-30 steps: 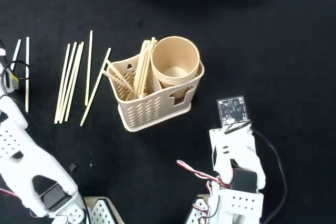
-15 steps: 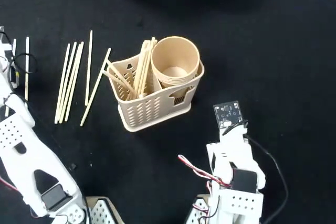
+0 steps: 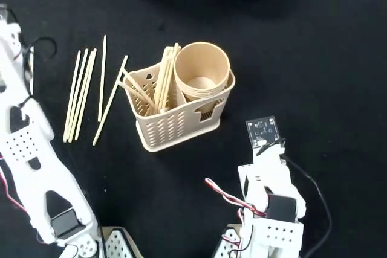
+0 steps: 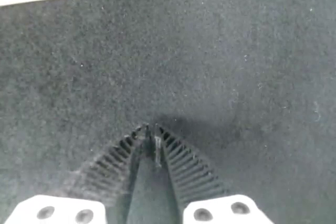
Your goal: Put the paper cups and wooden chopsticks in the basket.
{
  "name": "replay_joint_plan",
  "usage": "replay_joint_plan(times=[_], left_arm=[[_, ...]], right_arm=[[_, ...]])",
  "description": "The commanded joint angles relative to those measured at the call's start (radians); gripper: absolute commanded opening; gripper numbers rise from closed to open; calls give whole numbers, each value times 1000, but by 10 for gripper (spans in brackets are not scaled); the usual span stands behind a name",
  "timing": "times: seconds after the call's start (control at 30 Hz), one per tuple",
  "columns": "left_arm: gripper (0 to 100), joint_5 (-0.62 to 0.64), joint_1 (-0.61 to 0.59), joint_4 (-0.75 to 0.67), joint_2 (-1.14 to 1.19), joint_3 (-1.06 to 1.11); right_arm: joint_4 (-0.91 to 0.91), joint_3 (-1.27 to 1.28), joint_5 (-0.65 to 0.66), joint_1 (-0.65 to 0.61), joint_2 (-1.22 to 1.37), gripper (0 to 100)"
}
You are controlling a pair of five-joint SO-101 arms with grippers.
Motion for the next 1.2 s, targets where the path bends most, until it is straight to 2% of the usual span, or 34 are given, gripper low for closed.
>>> replay_joint_plan(times=[0.0,0.1,0.17,0.3,0.43,0.67,0.9,1.07,1.17], left_arm=[[27,176,47,12,-259,16],[27,305,64,14,-494,180],[27,338,110,12,-686,340],[28,371,294,-2,-1099,588],[28,371,486,-117,-1462,769],[28,371,716,-522,-1915,1311],[28,364,878,-1057,-2303,2022],[28,364,954,-1428,-2457,2417],[29,364,960,-1531,-2444,2531]], right_arm=[[5,-4,6,-11,-71,13],[5,-4,6,-11,-71,13],[5,-4,6,-11,-71,13],[5,-4,6,-11,-71,13],[5,-4,6,-11,-71,13],[5,-4,6,-11,-71,13],[5,-4,6,-11,-71,13],[5,-4,6,-11,-71,13],[5,-4,6,-11,-71,13]])
